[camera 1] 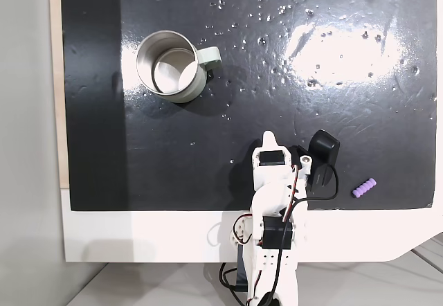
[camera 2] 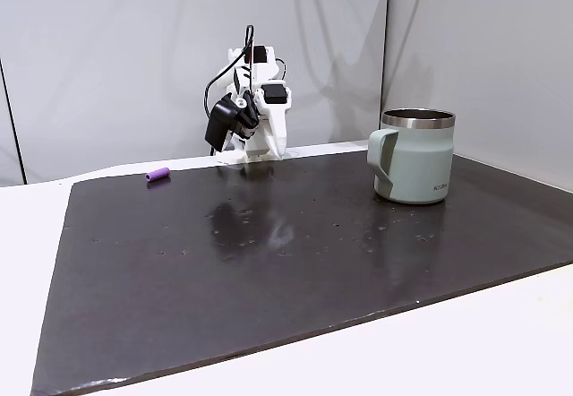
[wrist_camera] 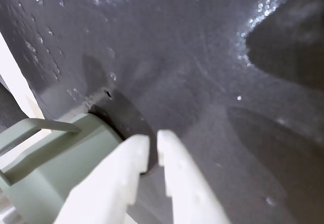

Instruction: Grasp a pengrip and put it in the cup.

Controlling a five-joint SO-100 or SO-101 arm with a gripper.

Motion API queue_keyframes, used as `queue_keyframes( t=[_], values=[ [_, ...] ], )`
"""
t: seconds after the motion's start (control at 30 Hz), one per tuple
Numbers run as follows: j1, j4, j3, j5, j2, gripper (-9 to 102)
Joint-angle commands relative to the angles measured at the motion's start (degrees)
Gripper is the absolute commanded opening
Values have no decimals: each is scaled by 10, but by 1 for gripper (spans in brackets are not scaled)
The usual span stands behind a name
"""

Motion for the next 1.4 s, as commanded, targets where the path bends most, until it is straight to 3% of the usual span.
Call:
queue_keyframes(
  t=[0.0,0.37,0.6,1.03,1.37],
  values=[
    [-7,-21,-4,-7,4,0],
    [33,-45,-4,-99,4,0],
    [79,10,-82,-185,-11,0],
    [112,83,-341,-221,-271,0],
    [214,176,-487,-371,-415,0]
  ],
)
